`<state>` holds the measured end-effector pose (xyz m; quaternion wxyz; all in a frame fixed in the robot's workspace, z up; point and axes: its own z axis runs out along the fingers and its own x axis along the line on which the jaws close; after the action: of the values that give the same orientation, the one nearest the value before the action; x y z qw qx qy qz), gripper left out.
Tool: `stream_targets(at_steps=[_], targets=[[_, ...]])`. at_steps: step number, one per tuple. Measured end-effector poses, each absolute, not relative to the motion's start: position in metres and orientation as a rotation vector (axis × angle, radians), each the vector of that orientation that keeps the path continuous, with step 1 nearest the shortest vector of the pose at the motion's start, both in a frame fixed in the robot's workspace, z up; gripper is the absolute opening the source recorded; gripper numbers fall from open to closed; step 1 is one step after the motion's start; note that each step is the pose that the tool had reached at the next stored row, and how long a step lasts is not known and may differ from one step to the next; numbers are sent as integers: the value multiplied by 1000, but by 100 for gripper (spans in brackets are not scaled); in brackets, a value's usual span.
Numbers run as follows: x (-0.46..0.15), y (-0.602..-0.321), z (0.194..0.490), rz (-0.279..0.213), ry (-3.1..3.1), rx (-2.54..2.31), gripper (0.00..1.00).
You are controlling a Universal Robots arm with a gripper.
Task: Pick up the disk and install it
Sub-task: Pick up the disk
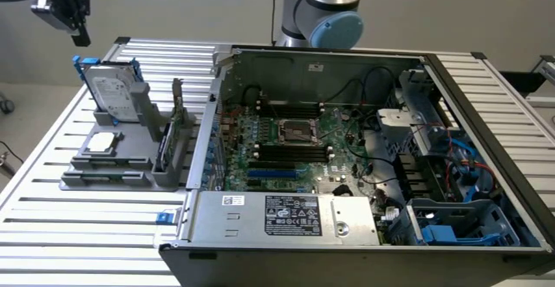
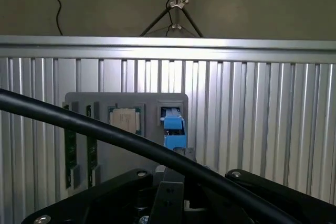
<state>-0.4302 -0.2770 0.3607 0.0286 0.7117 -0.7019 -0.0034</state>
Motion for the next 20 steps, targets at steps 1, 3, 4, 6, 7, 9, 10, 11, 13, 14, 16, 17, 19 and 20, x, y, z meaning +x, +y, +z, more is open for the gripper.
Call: stream_targets(at_steps=[1,3,4,6,7,9,10,11,13,14,16,17,19,20], targets=[[-430,-277,360,-9,-2165,2196,18],[-430,-277,360,-8,-2163,2197,30],[-430,-277,359,-8,-2162,2198,36],[-430,-277,358,-7,-2160,2199,42],[-430,-277,358,-6,-2159,2199,42],[-430,-277,356,-5,-2157,2200,54],[-430,-277,354,-4,-2156,2201,54],[-430,-277,352,-4,-2154,2201,54],[-430,-278,349,-2,-2151,2203,54],[-430,-278,347,-2,-2150,2205,54],[-430,-279,343,-1,-2147,2206,54],[-430,-279,341,-1,-2146,2208,54],[-430,-279,338,0,-2143,2210,54],[-430,-280,336,0,-2141,2212,54]])
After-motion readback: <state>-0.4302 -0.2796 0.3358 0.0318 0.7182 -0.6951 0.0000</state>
